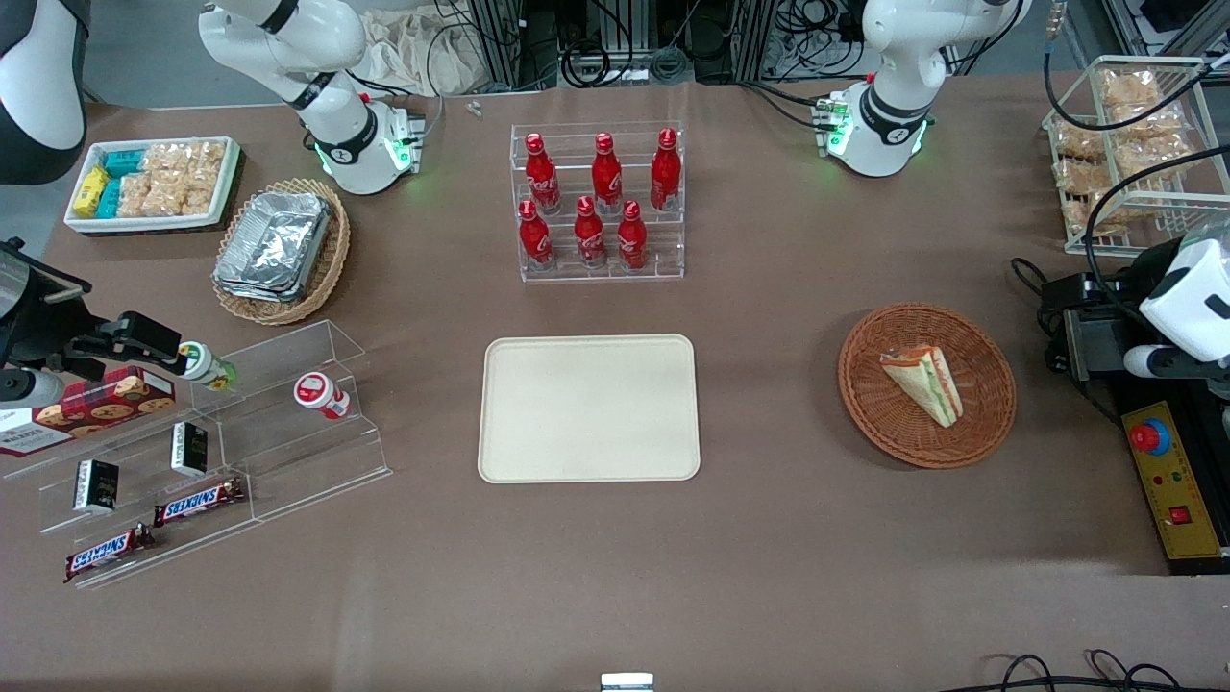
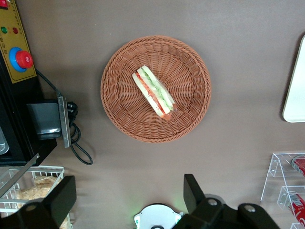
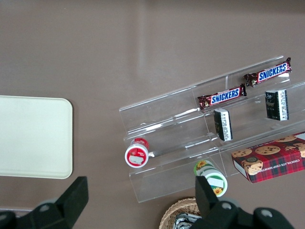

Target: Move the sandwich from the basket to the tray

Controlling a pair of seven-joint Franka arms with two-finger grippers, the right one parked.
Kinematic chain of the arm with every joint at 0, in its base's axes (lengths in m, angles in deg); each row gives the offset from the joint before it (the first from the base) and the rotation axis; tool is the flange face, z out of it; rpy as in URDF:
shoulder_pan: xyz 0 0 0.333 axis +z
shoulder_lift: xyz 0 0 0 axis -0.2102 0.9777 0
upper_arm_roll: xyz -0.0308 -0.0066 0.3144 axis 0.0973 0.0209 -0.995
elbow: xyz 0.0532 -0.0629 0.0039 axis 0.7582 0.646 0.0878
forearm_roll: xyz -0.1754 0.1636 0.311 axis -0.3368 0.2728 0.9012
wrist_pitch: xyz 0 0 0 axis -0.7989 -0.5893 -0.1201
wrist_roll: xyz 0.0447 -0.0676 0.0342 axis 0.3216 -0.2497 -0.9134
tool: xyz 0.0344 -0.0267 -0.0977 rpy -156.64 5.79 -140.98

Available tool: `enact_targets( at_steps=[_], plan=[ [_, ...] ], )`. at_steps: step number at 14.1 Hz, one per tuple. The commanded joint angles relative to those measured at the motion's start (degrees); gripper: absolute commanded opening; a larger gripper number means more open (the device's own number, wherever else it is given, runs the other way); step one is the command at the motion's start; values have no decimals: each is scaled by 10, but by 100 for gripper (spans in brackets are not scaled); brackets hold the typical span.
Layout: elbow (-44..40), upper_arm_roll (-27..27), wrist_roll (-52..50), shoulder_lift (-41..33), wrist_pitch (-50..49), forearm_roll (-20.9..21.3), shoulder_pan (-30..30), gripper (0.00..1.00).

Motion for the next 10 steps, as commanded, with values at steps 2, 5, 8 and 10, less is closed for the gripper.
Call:
enact_targets(
  at_steps=[2,5,8,10],
  plan=[
    [-7,5,0,2,-3,5,4,100],
    [-7,6,-3,2,-7,3,3,100],
    [44,8,-31,-23,3,-4,2,100],
    [142,7,-51,-72,67,-21,3,100]
  ],
)
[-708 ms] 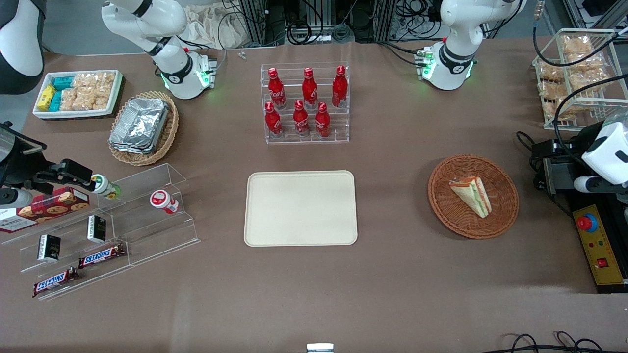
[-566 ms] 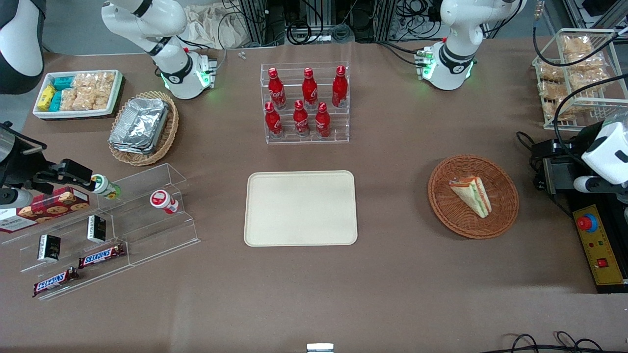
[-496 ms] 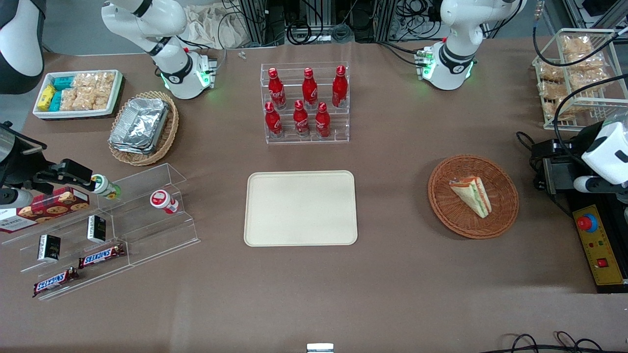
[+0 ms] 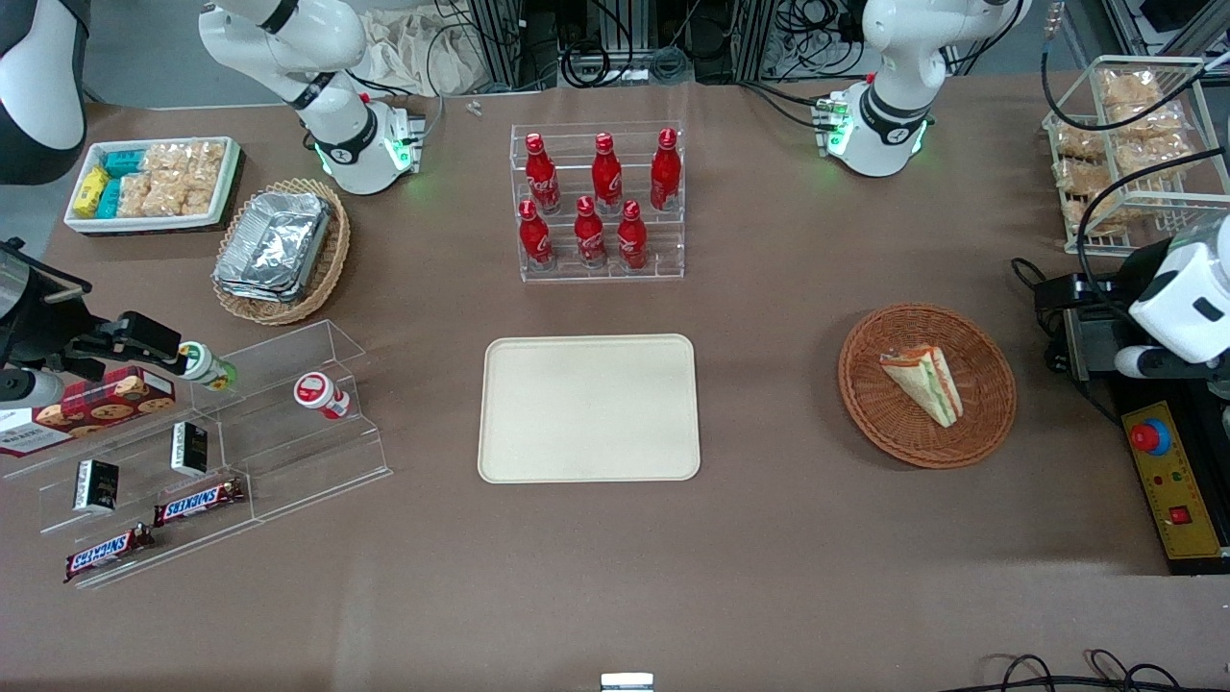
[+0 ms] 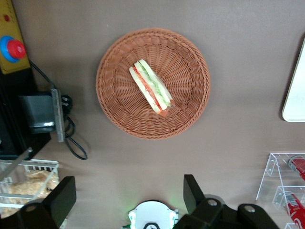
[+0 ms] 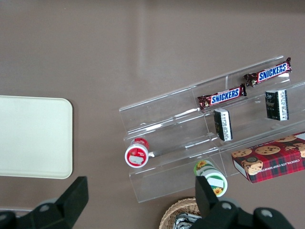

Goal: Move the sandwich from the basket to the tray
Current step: 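Move the left gripper over the wrapped sandwich and lower it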

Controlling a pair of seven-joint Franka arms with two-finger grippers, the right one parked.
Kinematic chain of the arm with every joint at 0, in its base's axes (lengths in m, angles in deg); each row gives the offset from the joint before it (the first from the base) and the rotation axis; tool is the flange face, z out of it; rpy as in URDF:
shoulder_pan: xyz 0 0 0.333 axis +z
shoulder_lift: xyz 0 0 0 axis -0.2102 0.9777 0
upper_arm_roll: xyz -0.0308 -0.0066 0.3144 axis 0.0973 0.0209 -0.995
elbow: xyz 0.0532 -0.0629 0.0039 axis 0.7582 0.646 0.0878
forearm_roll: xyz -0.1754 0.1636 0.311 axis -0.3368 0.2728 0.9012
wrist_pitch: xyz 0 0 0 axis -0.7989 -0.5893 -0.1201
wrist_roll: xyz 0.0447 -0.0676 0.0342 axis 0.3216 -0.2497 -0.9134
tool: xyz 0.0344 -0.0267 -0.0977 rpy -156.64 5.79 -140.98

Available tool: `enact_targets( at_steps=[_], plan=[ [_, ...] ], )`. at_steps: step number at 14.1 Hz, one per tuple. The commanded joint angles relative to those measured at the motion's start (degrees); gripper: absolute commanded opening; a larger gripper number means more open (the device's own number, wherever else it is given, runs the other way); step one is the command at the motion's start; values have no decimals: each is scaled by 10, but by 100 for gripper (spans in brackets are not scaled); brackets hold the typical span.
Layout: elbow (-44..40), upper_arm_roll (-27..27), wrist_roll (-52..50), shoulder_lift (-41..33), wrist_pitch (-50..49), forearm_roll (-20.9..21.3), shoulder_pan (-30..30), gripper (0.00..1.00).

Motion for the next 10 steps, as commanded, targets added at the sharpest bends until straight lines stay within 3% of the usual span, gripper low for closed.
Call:
enact_targets(
  at_steps=[1,4,10],
  plan=[
    [152,0,-21,-87,86,-20,4,100],
    [260,-2,-38,-121,165,-51,6,100],
    [373,-1,-233,-109,319,-50,5,100]
  ],
)
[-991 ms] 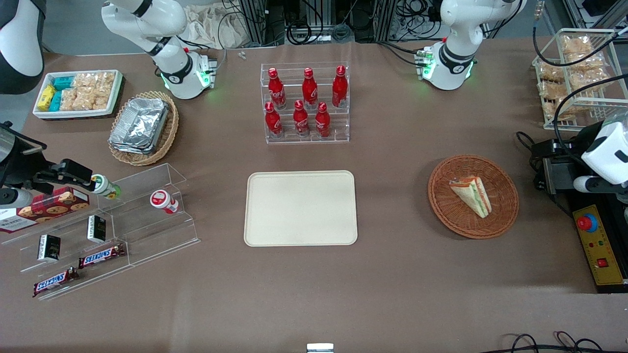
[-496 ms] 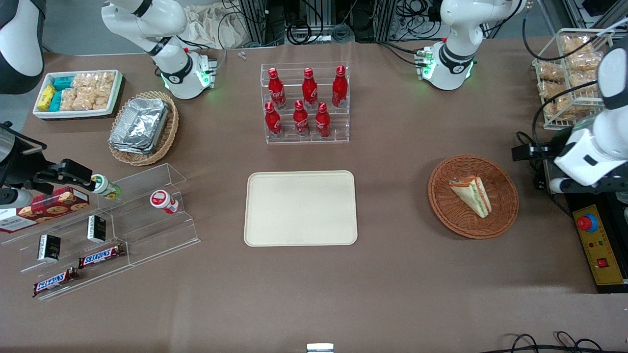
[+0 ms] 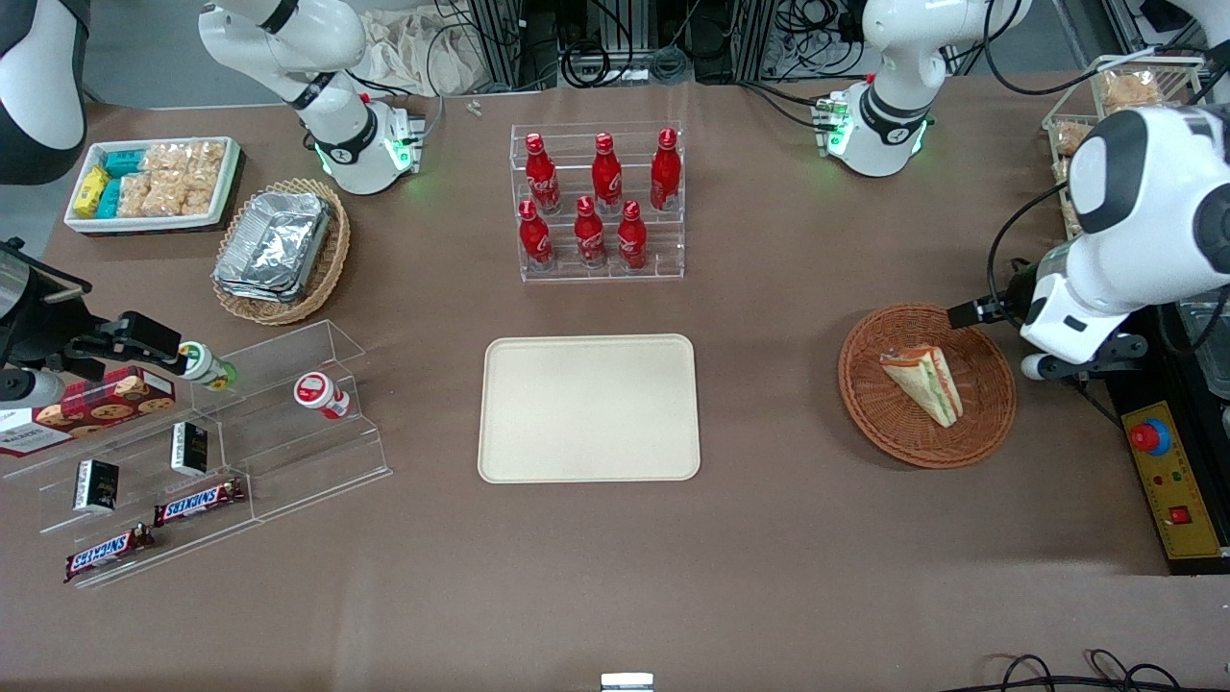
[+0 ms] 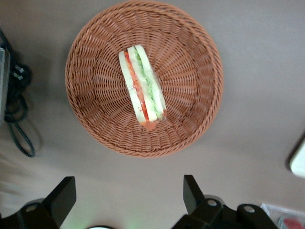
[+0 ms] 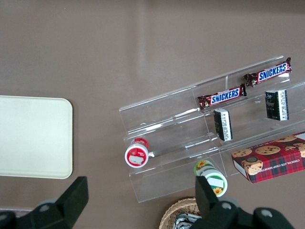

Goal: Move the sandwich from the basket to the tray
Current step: 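Move the left gripper over the wrapped sandwich and lower it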

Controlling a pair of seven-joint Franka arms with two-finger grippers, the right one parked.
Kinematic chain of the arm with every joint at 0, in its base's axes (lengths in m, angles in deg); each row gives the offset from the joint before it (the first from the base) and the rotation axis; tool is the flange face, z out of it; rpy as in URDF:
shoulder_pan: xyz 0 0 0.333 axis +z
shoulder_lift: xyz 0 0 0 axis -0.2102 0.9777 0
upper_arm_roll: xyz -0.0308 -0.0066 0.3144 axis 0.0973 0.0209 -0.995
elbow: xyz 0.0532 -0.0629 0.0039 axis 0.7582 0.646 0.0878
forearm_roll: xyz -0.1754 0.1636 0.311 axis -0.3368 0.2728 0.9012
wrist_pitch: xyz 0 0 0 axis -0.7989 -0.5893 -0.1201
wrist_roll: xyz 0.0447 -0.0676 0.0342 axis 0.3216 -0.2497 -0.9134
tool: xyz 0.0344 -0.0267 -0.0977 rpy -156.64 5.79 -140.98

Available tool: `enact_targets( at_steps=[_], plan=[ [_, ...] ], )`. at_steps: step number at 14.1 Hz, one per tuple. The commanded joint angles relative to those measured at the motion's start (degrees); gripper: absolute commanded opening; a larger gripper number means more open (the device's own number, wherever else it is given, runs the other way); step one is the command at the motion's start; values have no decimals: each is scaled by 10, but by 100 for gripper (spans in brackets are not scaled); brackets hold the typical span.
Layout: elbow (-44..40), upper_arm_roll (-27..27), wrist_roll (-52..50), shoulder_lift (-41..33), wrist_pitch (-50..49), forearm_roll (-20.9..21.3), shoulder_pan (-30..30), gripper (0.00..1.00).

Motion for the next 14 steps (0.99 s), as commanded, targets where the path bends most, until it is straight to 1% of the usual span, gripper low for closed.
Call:
enact_targets(
  at_steps=[1,5,9,11,14],
  plan=[
    [67,0,-87,-11,84,-8,5,100],
    [128,0,-148,10,189,-2,5,99],
    [135,-1,-174,49,231,1,5,99],
    [150,-1,-175,55,262,4,5,99],
    [154,-4,-175,76,278,7,5,99]
  ],
)
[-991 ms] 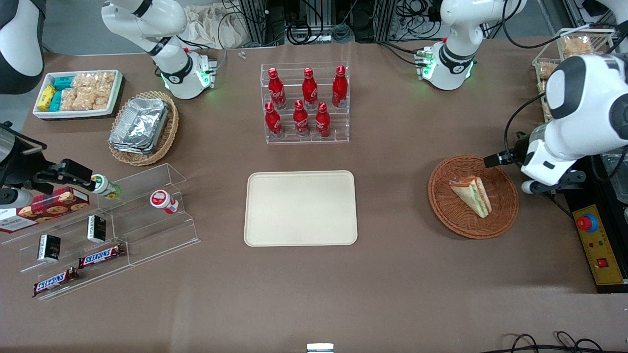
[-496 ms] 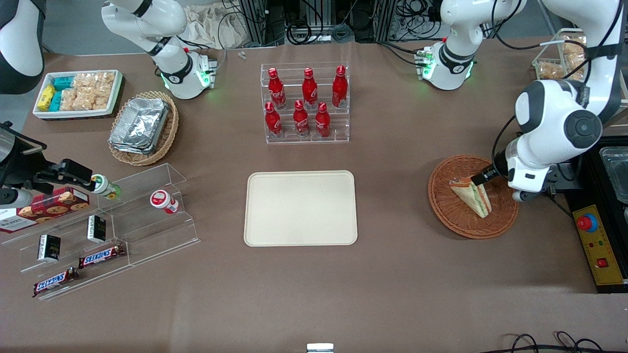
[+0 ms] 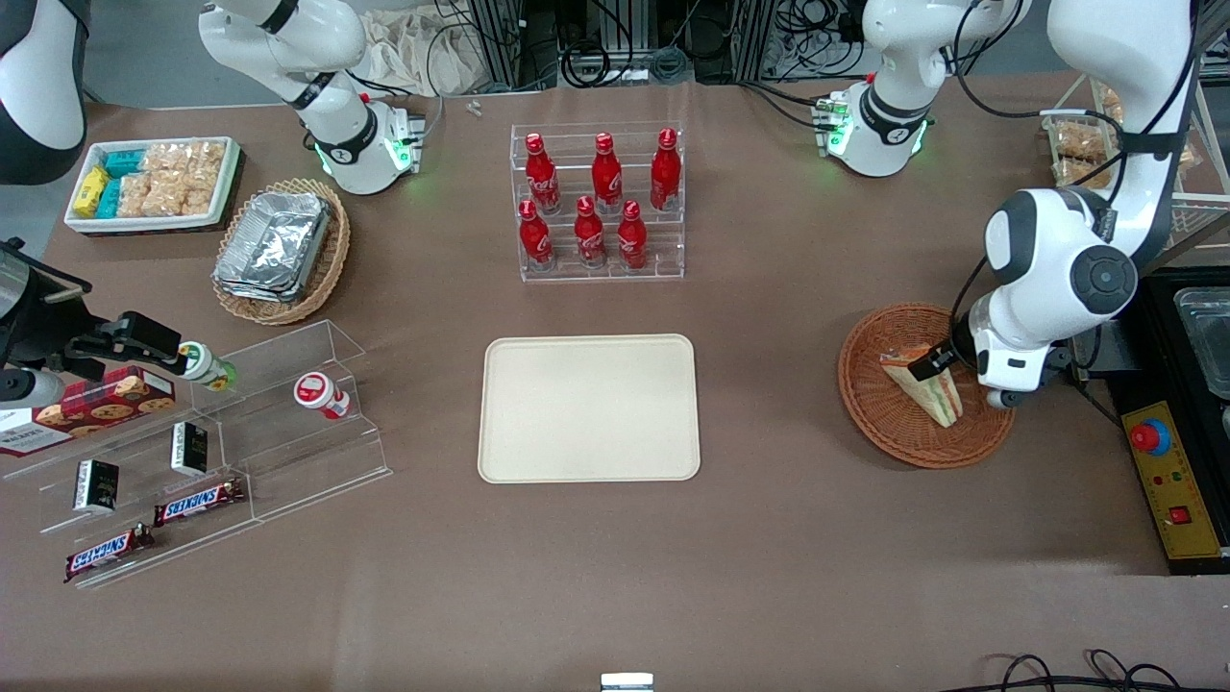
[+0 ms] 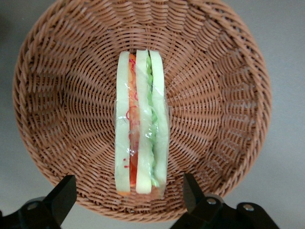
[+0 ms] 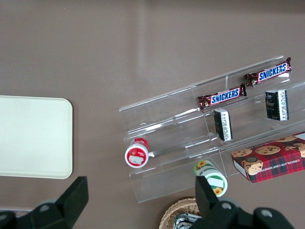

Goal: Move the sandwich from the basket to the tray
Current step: 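Close the left gripper on the sandwich's edge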

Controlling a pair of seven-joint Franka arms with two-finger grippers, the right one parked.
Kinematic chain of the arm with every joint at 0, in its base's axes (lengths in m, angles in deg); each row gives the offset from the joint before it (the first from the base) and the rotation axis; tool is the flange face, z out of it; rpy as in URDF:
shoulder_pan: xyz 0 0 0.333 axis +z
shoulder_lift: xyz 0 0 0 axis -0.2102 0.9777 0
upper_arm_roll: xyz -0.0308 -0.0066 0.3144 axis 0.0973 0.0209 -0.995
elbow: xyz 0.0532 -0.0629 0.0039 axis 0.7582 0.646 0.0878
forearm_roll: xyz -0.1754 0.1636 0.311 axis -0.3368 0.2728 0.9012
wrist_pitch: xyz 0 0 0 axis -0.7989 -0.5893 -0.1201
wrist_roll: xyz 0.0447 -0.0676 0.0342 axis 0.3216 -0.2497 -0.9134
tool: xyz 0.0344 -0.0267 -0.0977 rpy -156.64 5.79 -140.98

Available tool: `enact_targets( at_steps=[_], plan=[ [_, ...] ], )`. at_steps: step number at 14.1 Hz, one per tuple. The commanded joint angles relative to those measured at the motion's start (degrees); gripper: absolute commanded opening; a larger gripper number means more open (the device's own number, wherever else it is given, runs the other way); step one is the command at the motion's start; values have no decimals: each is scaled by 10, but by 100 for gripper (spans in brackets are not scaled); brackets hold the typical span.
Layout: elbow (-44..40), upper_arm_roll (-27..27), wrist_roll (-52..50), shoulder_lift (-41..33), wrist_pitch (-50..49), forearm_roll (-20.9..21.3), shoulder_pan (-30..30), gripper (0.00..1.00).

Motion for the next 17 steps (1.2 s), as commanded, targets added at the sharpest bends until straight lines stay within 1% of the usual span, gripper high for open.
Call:
enact_targets(
  at_steps=[1,2,3,5,7,8,10,11,12,15,17],
  plan=[
    [12,1,-12,11,30,7,4,99],
    [12,1,-13,17,35,7,4,93],
    [13,1,-13,20,35,7,4,83],
    [12,1,-21,18,35,7,4,51],
    [11,1,-36,15,32,25,3,21],
    [9,1,-49,11,29,29,2,1],
    [5,4,-56,3,10,35,-4,0],
    [0,6,-58,-5,-5,47,-6,0],
    [-10,9,-60,-11,-29,49,-8,0],
    [-83,24,-59,-19,-141,49,-36,0],
    [-138,44,-53,-20,-212,48,-47,0]
  ],
)
